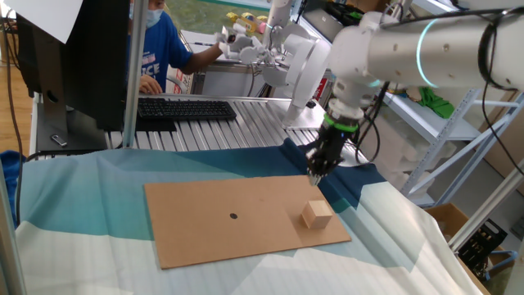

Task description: Grab the block and place it at the designated location

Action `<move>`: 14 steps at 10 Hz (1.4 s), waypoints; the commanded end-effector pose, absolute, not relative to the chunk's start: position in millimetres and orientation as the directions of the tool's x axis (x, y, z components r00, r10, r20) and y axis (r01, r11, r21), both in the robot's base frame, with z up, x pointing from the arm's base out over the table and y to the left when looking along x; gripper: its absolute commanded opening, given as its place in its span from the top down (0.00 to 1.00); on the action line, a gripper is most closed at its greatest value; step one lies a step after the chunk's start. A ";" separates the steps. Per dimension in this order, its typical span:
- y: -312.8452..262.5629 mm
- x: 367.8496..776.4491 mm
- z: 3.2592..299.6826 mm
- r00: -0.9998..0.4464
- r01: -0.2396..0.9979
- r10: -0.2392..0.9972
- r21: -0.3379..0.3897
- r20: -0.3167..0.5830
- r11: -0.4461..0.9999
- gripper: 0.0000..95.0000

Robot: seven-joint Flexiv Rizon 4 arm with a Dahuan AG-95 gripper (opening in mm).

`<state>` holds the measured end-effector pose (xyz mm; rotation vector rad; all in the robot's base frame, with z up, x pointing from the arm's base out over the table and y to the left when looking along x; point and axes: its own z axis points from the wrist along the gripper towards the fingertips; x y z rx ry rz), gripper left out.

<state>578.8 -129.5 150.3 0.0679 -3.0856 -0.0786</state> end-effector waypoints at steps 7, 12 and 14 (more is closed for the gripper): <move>-132.0 572.9 150.6 -0.997 -0.057 -0.058 0.036 0.049 0.998 1.00; -131.9 572.7 149.5 -0.996 -0.037 -0.043 0.081 0.073 0.996 1.00; -131.9 572.7 149.4 -0.996 -0.034 -0.040 0.081 0.075 0.996 1.00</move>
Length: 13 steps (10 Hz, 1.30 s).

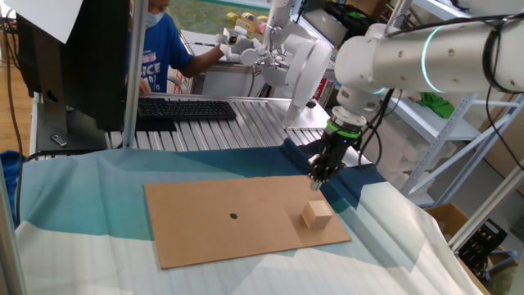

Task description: Grab the block and place it at the designated location

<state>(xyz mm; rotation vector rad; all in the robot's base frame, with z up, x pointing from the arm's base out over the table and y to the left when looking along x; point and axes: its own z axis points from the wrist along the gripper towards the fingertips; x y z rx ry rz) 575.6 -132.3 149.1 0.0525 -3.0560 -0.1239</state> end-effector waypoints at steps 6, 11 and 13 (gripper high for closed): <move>-131.9 572.7 149.4 -0.994 0.009 -0.003 0.104 0.113 0.995 1.00; -131.9 572.7 149.4 -0.992 0.037 0.043 -0.045 0.122 0.998 1.00; -131.9 572.7 149.4 -0.990 0.077 0.080 -0.033 0.117 0.996 1.00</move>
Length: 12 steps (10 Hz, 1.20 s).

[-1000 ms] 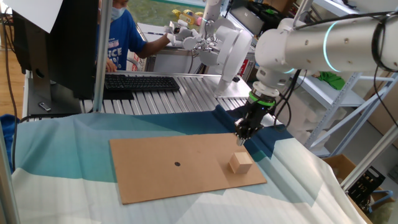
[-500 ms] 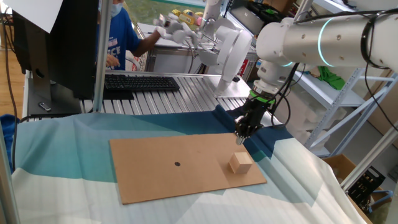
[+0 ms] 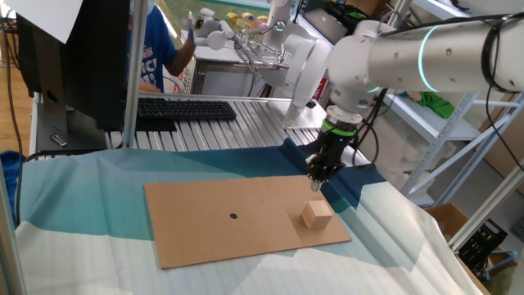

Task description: Grab the block and place it at the designated location

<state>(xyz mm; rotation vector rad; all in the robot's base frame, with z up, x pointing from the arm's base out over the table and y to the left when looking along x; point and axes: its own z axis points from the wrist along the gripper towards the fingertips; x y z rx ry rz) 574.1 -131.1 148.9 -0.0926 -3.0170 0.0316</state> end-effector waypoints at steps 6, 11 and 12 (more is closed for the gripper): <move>-131.9 572.7 149.4 -0.994 0.099 0.099 -0.016 0.044 0.995 1.00; -131.8 572.5 149.5 -0.994 0.107 0.107 0.011 0.031 0.994 1.00; -131.5 572.1 149.9 -0.994 0.106 0.106 0.012 0.032 0.994 1.00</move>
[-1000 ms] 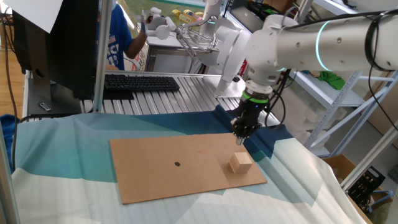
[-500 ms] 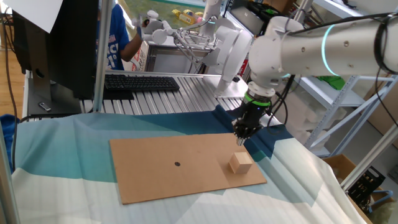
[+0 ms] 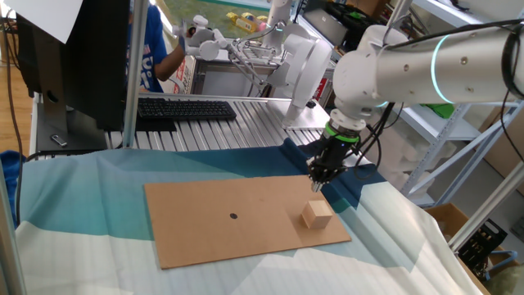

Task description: Grab the block and place it at the designated location

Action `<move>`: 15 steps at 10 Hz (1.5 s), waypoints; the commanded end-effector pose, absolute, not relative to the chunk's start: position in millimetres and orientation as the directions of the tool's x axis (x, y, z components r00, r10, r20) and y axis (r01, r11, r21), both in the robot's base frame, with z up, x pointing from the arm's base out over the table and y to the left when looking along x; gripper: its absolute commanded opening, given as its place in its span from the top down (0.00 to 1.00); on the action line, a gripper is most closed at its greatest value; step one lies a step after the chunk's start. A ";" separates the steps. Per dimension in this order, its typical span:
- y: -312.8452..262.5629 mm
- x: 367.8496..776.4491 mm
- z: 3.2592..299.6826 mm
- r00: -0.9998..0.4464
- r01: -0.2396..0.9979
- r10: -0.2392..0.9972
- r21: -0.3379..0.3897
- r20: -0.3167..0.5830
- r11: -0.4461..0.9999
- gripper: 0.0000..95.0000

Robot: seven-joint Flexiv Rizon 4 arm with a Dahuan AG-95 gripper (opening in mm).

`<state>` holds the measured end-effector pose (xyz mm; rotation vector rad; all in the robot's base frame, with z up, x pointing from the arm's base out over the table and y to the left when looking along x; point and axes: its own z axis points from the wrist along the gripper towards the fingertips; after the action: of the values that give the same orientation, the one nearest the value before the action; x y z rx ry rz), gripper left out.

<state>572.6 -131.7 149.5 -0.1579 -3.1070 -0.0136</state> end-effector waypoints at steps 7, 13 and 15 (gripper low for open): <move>-141.8 583.9 141.6 -0.999 0.007 0.007 -0.022 -0.037 1.000 1.00; -168.4 596.5 138.9 -0.996 -0.068 -0.069 -0.026 -0.052 0.997 1.00; -182.3 602.8 133.2 -0.994 -0.093 -0.094 -0.014 -0.052 0.996 1.00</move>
<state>601.2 -183.3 133.6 0.1506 -3.1933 0.0217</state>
